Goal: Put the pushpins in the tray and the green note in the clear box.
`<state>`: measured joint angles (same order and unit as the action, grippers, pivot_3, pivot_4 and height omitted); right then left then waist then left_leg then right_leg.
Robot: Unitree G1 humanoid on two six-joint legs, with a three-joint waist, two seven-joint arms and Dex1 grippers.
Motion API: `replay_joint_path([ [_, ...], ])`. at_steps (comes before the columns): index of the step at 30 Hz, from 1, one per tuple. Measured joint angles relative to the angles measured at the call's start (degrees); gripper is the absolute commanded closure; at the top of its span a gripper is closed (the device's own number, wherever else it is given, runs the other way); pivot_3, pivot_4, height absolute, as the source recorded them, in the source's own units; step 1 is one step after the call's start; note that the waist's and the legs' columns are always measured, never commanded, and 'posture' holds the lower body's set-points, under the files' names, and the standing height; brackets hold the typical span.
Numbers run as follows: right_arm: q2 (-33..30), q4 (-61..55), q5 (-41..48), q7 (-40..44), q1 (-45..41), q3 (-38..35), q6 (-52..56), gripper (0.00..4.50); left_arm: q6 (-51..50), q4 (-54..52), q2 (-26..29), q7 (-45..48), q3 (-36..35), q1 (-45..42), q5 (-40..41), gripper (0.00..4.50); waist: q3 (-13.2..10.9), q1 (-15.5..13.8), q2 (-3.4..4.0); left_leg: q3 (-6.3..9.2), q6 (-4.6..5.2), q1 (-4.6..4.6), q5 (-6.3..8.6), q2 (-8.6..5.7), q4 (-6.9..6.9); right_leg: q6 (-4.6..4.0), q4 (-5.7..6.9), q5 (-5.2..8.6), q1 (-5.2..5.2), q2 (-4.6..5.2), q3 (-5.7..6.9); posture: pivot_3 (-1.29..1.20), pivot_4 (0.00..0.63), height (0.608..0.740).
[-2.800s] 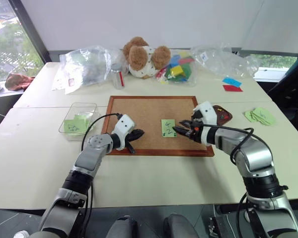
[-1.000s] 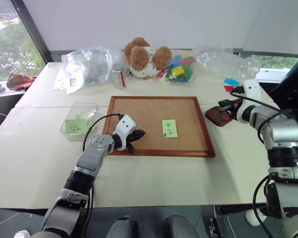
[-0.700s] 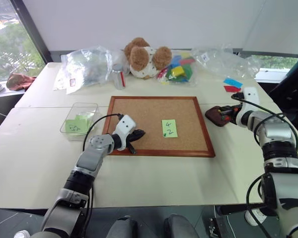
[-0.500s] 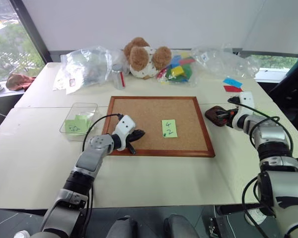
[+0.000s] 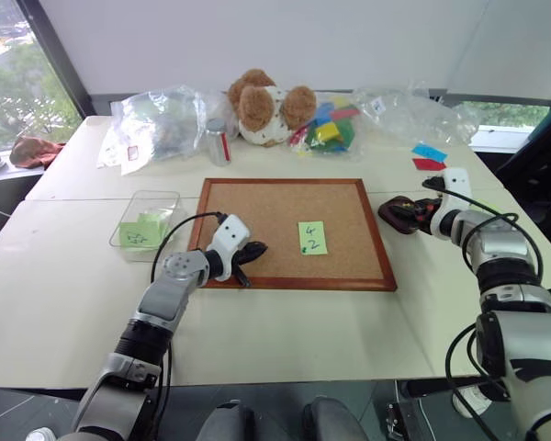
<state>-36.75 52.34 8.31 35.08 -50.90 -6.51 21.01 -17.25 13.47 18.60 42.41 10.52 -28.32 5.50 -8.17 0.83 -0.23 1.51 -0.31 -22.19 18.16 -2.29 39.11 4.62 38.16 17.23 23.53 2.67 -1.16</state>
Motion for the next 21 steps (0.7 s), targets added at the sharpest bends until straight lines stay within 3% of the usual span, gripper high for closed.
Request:
replay_joint_path([
  [8,-0.5,-12.0,2.2,2.6,2.3,-1.1,7.0,0.79,0.2,0.6,-0.6,0.2,0.2,-0.5,0.0,4.25,0.0,-0.2,0.00,0.02,0.04,-0.01,0.02,0.00,0.00,0.00,-0.01,0.00,0.00,0.01,0.00,0.00,0.150,0.740],
  [15,1.2,-47.3,10.1,6.8,14.2,0.3,21.9,0.79,0.2,0.6,-0.4,0.2,0.2,-0.6,0.0,4.25,0.0,-0.3,0.03,0.05,0.30,-0.03,0.18,0.00,0.01,0.00,-0.01,0.00,-0.01,0.01,0.00,0.00,0.150,0.740],
  [18,4.4,-58.5,12.8,5.4,18.5,3.1,26.7,1.65,0.2,0.9,-0.6,0.2,0.2,-0.7,0.0,4.25,0.0,-0.3,0.03,0.06,0.35,0.00,0.20,0.00,0.02,0.00,-0.02,0.00,-0.04,0.01,0.00,0.00,0.150,0.740],
  [20,6.4,-62.0,13.2,3.5,20.4,4.9,29.0,2.59,0.3,1.1,-0.6,0.2,0.3,-0.7,0.0,4.25,0.0,-0.3,0.03,0.06,0.35,0.00,0.21,0.00,0.02,0.00,-0.02,0.00,-0.04,0.02,0.00,0.00,0.150,0.740],
  [21,7.2,-63.2,13.1,2.4,21.1,6.0,29.5,2.59,0.3,1.1,-0.6,0.2,0.3,-0.7,0.0,4.25,0.0,-0.3,0.03,0.06,0.35,0.00,0.20,0.00,0.02,0.00,-0.02,0.00,-0.03,0.02,0.00,0.00,0.150,0.740],
])
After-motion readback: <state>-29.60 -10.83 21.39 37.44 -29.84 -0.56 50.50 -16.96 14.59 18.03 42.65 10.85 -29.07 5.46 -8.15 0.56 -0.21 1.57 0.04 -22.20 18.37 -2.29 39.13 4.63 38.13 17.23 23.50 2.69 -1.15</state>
